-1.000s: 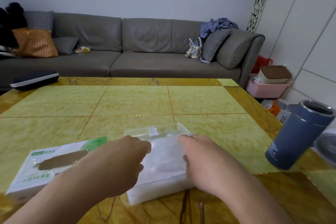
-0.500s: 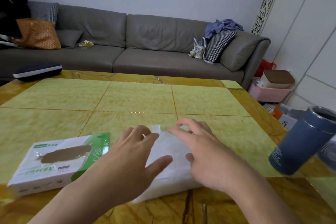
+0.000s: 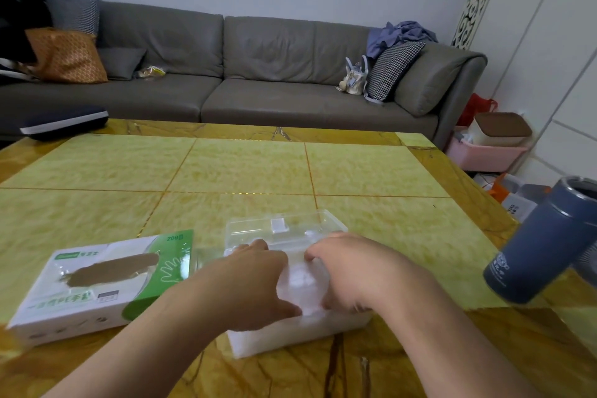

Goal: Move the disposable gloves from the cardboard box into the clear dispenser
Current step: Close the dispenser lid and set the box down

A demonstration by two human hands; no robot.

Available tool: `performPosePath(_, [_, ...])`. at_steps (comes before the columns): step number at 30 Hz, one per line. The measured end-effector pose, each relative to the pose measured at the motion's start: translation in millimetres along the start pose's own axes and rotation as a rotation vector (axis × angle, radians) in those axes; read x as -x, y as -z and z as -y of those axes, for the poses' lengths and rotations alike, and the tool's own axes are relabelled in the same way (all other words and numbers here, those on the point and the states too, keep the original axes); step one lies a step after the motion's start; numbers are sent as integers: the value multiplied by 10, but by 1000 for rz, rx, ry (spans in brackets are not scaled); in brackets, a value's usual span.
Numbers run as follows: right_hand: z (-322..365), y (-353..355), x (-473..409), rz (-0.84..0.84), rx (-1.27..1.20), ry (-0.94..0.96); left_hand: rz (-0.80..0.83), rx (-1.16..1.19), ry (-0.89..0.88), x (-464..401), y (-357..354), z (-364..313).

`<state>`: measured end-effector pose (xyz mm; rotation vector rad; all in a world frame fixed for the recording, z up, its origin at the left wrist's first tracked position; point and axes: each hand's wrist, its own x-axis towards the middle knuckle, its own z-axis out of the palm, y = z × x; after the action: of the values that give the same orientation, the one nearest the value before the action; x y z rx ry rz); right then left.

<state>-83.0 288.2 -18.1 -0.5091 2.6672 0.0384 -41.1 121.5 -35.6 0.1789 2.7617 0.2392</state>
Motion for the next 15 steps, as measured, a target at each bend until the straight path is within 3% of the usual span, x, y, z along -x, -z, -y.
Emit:
performPosePath(8, [89, -33, -107, 71, -2, -90, -149, -110, -8, -158, -124, 5])
performPosePath(15, [128, -34, -111, 117, -23, -85, -148, -139, -75, -160, -105, 58])
